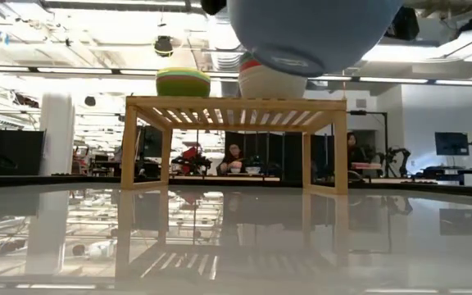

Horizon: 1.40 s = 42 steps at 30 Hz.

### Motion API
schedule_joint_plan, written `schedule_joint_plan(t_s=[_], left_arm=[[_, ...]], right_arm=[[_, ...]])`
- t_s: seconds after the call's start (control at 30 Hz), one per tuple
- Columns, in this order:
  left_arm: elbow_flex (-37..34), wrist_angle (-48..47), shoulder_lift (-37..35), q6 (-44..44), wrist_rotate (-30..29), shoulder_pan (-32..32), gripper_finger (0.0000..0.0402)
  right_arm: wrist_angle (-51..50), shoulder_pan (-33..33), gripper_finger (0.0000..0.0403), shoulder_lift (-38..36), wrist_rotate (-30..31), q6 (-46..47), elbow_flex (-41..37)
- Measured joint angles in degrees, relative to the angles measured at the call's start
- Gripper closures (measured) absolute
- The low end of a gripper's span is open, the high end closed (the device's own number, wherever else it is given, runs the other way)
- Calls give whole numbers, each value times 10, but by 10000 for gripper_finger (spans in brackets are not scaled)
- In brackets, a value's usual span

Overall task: Place and stack bowls onto a shelf
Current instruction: Stack the blue bowl on top of the green bowl

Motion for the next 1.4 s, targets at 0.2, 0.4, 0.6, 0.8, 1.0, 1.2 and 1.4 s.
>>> schedule_joint_plan(t_s=[0.2, 0.4, 0.6, 0.8, 1.0, 1.2, 1.4], left_arm=[[1, 6, 16, -16, 12, 9, 219], [0, -28, 41, -47, -2, 22, 256], [2, -26, 47, -71, -20, 35, 334], [1, -10, 43, -71, -44, 52, 393], [22, -23, 43, -59, -39, 67, 399], [84, -54, 43, -1, -36, 103, 401], [134, -65, 41, 28, -33, 161, 401]], right_arm=[[-33, -14, 378, -17, 11, -25, 0], [-64, -26, 368, -20, 17, -65, 19], [-110, -26, 371, -18, 39, -108, 48], [-141, -34, 366, -19, 47, -134, 59], [-146, -43, 348, -30, 50, -141, 62], [-159, -58, 280, -80, 47, -127, 62], [-178, -58, 178, -166, 100, -93, 61]])
